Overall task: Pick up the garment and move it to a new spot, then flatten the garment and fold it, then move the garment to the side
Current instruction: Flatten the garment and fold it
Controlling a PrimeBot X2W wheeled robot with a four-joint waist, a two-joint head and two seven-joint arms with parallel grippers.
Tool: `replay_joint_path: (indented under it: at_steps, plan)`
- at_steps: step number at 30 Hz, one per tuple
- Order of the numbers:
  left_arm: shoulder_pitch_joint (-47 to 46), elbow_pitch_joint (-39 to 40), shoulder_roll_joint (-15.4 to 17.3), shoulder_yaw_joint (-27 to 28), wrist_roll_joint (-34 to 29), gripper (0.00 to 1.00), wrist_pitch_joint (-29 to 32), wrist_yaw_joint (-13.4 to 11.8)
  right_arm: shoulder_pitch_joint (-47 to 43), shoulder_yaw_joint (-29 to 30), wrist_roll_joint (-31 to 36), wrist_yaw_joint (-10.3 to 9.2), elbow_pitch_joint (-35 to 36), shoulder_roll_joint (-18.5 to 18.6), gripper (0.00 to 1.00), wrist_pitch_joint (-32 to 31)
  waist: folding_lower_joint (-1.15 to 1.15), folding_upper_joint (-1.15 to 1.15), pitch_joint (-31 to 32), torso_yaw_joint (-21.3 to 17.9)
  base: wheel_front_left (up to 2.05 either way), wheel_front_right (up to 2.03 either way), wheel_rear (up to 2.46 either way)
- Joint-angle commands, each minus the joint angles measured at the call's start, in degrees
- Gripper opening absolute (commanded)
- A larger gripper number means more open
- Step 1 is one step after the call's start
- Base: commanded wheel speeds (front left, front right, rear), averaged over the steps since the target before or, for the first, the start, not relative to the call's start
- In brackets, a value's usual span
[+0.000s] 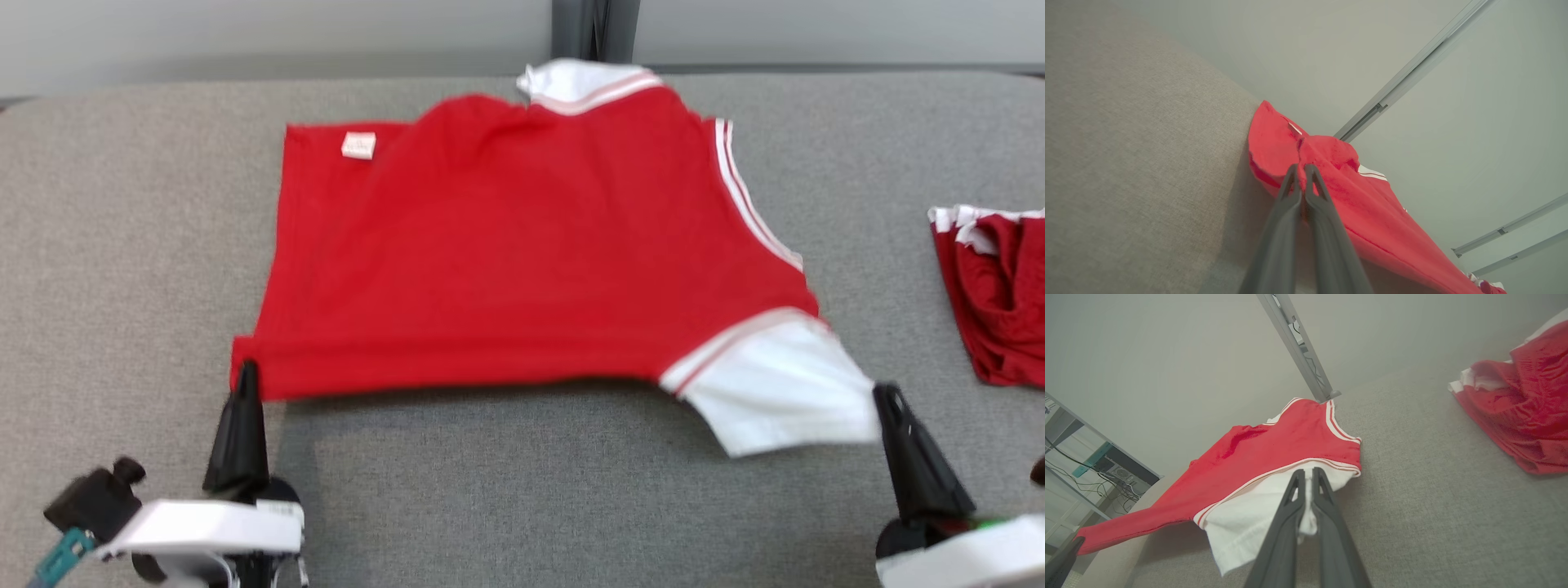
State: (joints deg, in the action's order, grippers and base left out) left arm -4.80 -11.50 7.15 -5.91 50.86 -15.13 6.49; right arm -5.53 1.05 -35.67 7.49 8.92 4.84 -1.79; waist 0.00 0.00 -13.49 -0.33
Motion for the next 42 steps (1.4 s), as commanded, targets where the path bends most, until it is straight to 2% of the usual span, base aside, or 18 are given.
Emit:
replay_joint_path:
  at_steps: [1,7,14,21,35,41,42]
  plan:
    - [0.94,0.0,0.21,0.32,-0.71,0.0,-0.01,0.24,-1.25,0.34,0.04,0.01,0.32,-0.2,0.0,-0.48,0.0,0.0,1.71,-0.15,0.0,0.0,0.0]
    - [7.48,0.9,-0.21,1.46,-3.71,0.0,-0.01,0.73,-8.2,1.44,-0.73,0.01,2.87,-1.0,0.0,-3.5,0.0,0.0,3.6,-1.1,0.0,0.0,0.0]
    - [15.39,5.81,-0.9,1.88,-6.25,0.0,-0.02,1.03,-13.95,2.1,-1.48,0.01,6.84,-1.26,0.0,-6.53,0.0,0.0,3.95,-1.6,0.0,0.0,0.0]
    - [19.44,6.56,-0.62,-0.51,-7.23,0.0,0.7,0.93,-16.39,2.96,-0.46,0.01,5.54,-1.37,0.0,-10.48,0.0,0.0,5.07,-0.79,0.0,0.0,0.0]
    - [16.05,-1.44,-0.38,-1.55,-5.44,0.0,2.76,0.51,-13.45,3.36,2.48,0.01,0.63,-1.64,0.0,-12.14,0.0,0.0,11.44,0.43,0.0,0.0,0.0]
    - [13.77,-4.27,-1.37,-3.08,-5.14,0.0,4.84,-0.65,-11.44,3.06,3.4,0.01,-2.16,-1.7,0.0,-12.82,0.0,0.0,13.46,0.94,0.0,0.0,0.0]
    - [12.27,-5.26,-1.85,-3.48,-4.67,0.0,5.73,-1.69,-9.79,2.84,3.89,0.01,-3.77,-1.7,0.0,-13.07,0.0,0.0,13.9,1.1,0.0,0.0,0.0]
